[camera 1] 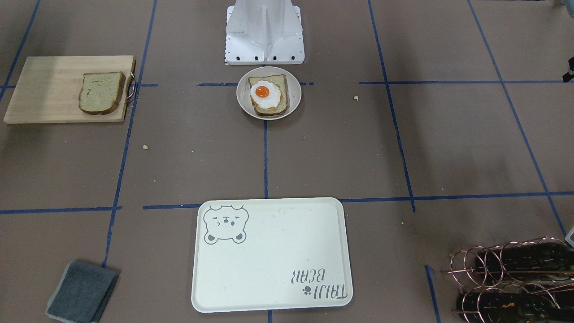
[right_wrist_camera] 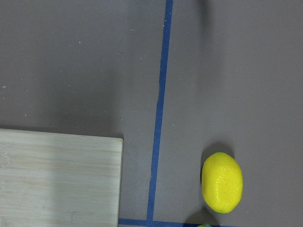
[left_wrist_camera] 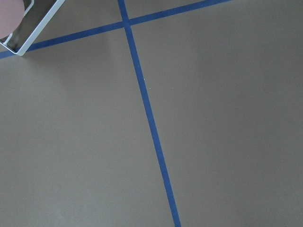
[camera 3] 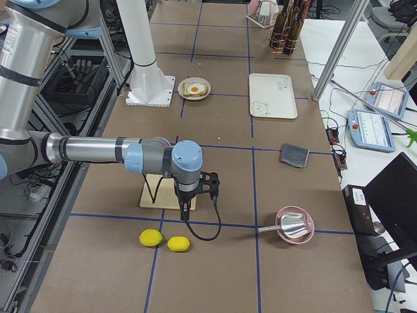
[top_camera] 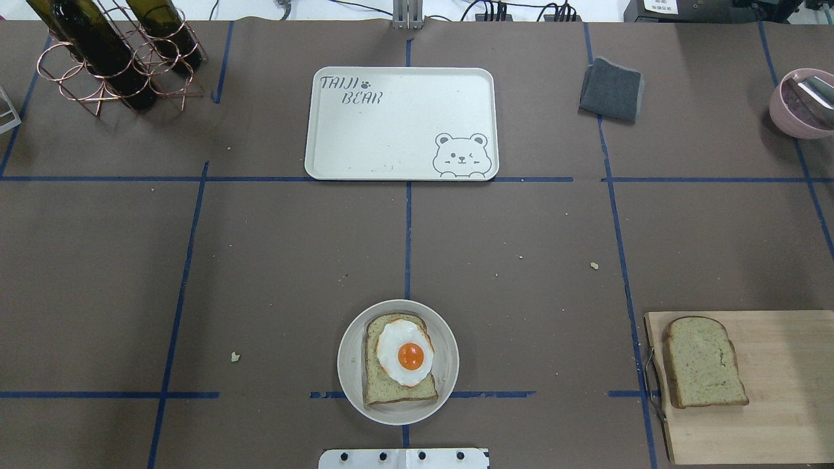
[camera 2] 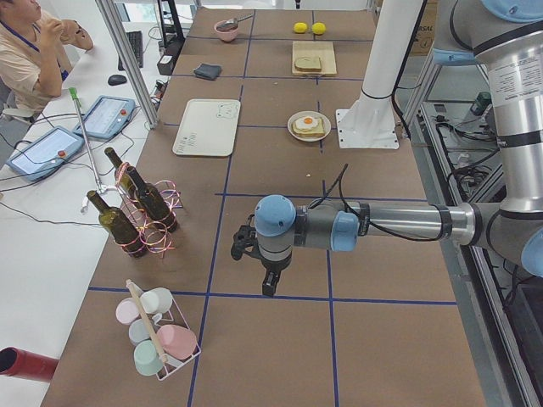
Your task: Make sandwich and place on tray
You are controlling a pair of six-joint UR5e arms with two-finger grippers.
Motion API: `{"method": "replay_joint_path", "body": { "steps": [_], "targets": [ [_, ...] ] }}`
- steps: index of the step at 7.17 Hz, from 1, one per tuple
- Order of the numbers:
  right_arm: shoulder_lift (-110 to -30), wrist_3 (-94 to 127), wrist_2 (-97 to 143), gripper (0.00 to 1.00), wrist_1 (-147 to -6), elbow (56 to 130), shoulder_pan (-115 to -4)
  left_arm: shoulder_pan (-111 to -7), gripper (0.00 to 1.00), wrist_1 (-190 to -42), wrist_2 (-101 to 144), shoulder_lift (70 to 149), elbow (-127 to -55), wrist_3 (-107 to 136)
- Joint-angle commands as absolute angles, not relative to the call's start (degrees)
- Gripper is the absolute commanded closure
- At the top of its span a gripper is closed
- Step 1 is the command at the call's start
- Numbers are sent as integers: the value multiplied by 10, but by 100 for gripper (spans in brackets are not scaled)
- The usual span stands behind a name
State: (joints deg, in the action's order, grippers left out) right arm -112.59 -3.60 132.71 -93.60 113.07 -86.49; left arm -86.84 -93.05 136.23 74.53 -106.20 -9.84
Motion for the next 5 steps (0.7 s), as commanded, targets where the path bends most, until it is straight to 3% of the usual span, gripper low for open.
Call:
{"method": "replay_joint_path", "body": {
  "steps": [1, 3, 5],
  "targets": [
    [-1125, -40, 1329, 0, -934, 1134, -865, -870, 0, -931, 1362, 744, -1077, -98],
    [-1133, -39, 1326, 0, -806, 1127, -867, -870, 0, -932, 1362, 744, -1078, -98],
    [-1105, -27, 1305, 0, -784, 1143, -863, -870, 0, -933, 1362, 744, -1079, -98]
  ]
}}
